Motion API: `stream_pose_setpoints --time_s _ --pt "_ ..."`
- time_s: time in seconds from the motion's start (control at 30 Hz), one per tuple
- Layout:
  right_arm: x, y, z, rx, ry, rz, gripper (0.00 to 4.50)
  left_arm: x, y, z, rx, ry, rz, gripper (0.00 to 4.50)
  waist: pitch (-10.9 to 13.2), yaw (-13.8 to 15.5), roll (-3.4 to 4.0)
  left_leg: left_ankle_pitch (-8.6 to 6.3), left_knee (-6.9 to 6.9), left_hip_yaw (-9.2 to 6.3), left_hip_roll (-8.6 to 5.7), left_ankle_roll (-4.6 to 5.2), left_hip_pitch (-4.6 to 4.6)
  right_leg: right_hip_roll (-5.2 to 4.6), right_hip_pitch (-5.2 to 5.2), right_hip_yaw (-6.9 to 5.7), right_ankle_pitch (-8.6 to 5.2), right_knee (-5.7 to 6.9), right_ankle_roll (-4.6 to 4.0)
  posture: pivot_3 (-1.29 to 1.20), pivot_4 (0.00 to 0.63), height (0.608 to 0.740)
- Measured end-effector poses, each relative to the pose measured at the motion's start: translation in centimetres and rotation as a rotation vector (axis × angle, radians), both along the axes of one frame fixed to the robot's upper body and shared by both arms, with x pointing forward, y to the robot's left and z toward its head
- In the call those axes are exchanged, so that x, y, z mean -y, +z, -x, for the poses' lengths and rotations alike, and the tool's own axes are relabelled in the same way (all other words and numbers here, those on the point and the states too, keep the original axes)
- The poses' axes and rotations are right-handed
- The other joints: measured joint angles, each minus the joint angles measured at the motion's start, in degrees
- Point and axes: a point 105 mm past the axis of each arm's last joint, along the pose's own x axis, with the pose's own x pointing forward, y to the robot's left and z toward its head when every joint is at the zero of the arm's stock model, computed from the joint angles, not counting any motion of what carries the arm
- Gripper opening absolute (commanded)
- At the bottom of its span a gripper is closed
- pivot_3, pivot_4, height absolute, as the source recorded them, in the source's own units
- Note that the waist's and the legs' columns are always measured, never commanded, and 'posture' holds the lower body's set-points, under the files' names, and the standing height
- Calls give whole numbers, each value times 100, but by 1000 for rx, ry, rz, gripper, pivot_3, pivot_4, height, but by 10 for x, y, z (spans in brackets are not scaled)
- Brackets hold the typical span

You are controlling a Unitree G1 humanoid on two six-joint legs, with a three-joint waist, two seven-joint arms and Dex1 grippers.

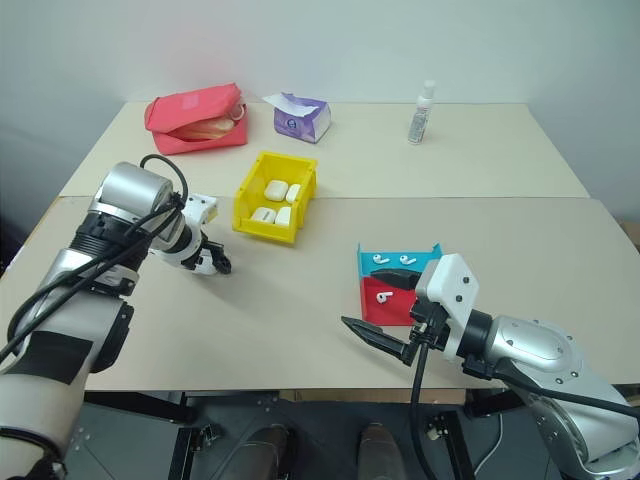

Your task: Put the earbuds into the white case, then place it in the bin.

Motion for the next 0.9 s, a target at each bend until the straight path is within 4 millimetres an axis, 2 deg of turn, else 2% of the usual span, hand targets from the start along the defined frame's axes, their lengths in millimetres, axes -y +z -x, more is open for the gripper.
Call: stream_pose_setpoints --time_s 0.07,0.27,0.33,0.4,0.47,0.57,0.63,0.7,0.77,0.83,0.9 --pt "0 0 0 -2 3 2 4500 0 -1 -1 2 19 9 2798 -1 1 0 1 0 1 -1 -1 3 0 1 2 0 4 0 0 150 740" --pt "2 0 1 -5 7 17 4500 -7 0 -2 14 59 20 2790 -1 -16 -1 1 -1 7 1 -2 12 1 1 10 0 16 0 0 150 740" --pt "4 0 2 -5 11 26 4500 -17 4 0 67 36 26 2790 -1 -56 -2 2 -6 16 5 -4 6 3 -13 27 0 28 0 0 150 740" --pt "7 2 2 3 6 38 4500 -31 15 4 154 -10 39 2790 -2 -92 -4 10 -4 21 9 -18 -29 3 -66 46 0 70 -1 0 150 740" --pt "11 4 1 9 0 48 4500 -36 31 6 269 -68 83 2790 -3 -64 -5 39 -3 26 9 -68 -49 0 -89 53 1 72 -1 0 150 740" --pt "13 6 0 15 2 61 4500 -28 64 3 527 -190 204 2790 -4 5 -6 39 -1 31 9 -67 -44 -6 -86 59 1 51 -1 0 150 740" --pt "16 8 -1 11 8 64 4500 -19 86 5 762 -305 266 2790 -7 55 -6 39 -4 36 9 -67 -32 -10 -74 61 2 35 -3 0 150 740" --pt "18 12 -4 21 15 78 4500 -5 93 9 904 -403 330 2790 -8 93 -8 35 -4 39 8 -59 -28 -13 -69 62 5 33 -6 0 150 740" --pt "20 21 -8 49 25 113 4500 15 94 17 979 -525 457 2790 -8 117 -10 22 -3 42 8 -37 -30 -13 -70 60 7 34 -8 0 150 740" --pt "23 28 -11 65 41 150 4500 34 103 34 989 -707 679 2790 -9 125 -14 12 -3 41 9 -20 -33 -7 -72 55 8 33 -9 0 150 740" --pt "27 28 -12 52 47 166 4500 41 113 44 1025 -816 761 2790 -9 115 -14 9 -3 46 9 -15 -31 -6 -70 56 8 27 -9 0 150 740"
